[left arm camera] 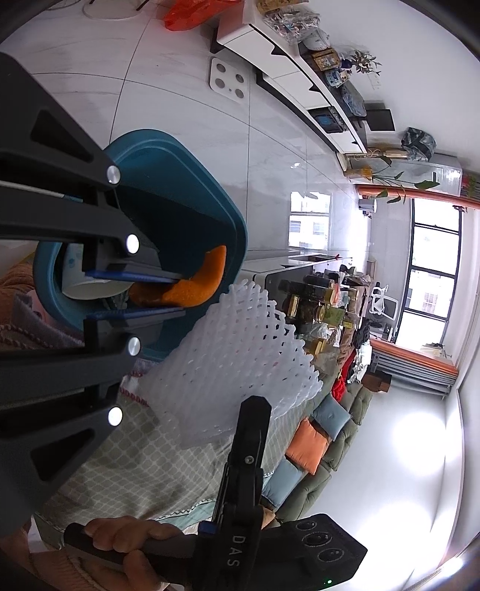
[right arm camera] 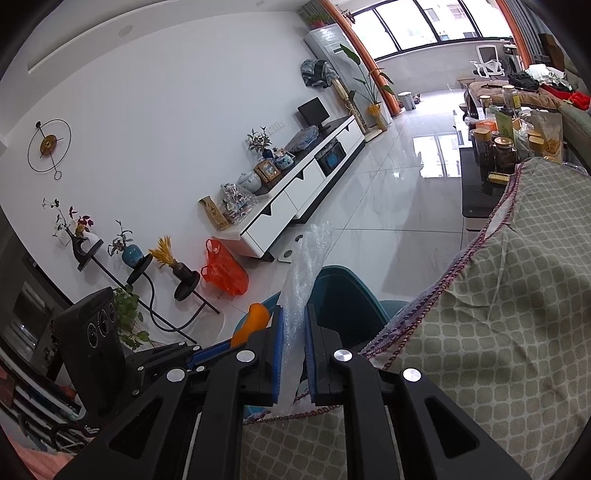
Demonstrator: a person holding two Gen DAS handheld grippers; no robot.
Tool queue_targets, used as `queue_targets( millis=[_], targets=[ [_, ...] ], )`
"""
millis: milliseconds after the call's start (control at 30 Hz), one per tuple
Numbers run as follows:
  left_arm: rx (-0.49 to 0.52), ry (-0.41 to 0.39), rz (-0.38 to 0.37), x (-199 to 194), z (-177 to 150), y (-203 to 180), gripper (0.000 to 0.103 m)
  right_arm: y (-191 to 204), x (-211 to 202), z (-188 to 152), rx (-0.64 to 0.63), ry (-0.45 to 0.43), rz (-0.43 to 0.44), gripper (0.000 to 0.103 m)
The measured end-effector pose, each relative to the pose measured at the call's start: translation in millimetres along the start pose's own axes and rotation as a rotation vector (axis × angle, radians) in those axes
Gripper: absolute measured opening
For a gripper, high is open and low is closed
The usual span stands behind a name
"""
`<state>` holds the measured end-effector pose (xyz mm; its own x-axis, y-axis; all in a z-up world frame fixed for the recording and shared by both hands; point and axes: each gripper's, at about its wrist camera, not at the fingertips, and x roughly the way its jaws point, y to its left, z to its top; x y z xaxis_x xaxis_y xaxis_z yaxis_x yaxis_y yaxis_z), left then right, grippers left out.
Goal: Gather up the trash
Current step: 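Open the left gripper over the bin while the right gripper drops the foam net in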
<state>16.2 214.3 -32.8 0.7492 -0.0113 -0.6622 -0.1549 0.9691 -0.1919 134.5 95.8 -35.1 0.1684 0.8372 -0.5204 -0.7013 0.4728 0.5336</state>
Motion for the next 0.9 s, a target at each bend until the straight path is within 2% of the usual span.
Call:
queue_targets(
  millis=[900],
  targets=[
    [-0.056,0.070,0.024,40.8,1.5,4.6,0.014,0.2,41.1,5.2,0.036,0.081,-0.020,0.013]
  ],
)
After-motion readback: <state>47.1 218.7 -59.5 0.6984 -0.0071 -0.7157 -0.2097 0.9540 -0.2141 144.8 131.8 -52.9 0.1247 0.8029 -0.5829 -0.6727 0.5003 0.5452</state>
